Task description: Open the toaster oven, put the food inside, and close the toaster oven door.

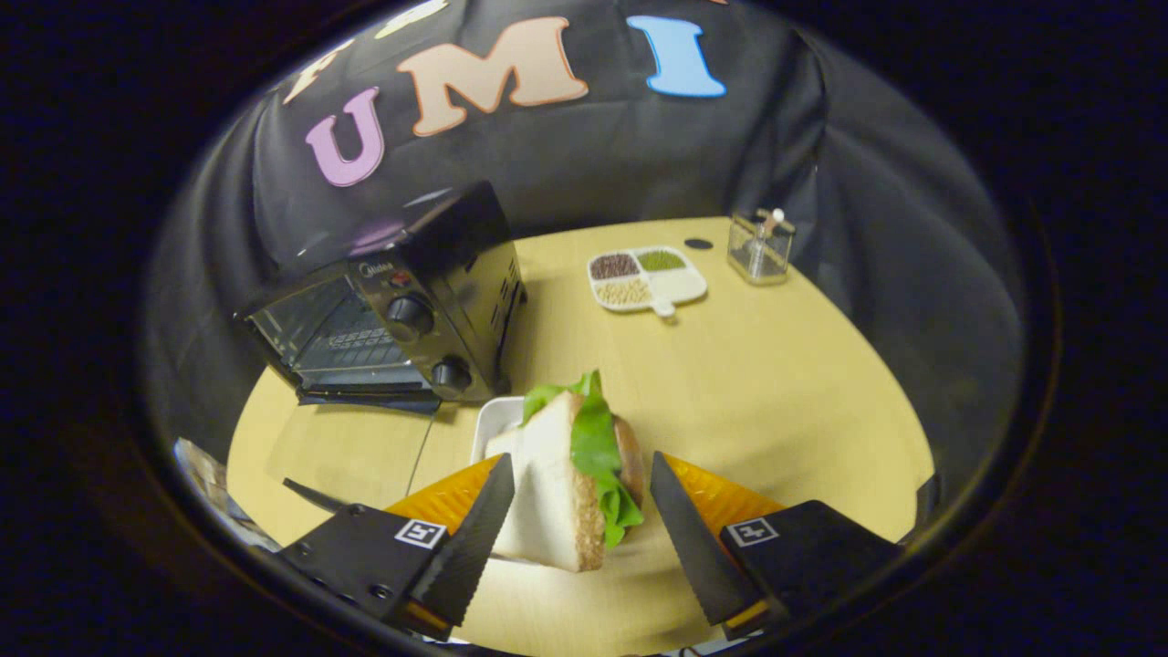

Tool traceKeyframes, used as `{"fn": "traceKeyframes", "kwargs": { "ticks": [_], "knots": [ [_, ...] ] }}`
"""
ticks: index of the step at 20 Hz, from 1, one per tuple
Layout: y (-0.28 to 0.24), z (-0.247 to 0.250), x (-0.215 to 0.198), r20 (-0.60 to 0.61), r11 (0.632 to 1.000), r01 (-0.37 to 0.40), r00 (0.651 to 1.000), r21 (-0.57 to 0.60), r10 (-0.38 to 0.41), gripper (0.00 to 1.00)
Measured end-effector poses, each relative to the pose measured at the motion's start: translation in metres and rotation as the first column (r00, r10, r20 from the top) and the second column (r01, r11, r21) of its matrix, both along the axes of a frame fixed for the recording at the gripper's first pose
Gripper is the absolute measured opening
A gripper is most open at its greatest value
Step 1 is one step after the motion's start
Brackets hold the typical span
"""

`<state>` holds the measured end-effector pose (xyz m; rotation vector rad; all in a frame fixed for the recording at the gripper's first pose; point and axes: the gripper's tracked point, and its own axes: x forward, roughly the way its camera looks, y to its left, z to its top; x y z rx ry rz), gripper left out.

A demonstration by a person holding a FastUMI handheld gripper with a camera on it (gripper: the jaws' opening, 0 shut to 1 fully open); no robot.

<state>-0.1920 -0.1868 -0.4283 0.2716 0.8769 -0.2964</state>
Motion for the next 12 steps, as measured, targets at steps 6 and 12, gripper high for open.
{"fn": "traceKeyframes", "kwargs": {
  "ticks": [6, 12],
  "knots": [
    [0.020, 0.023, 0.010, 0.030, 0.994, 0.021, 0.999, 0.110, -0.024, 0.55],
    [0.034, 0.055, 0.017, 0.096, 0.999, -0.012, 0.995, 0.039, 0.008, 0.30]
  ]
}}
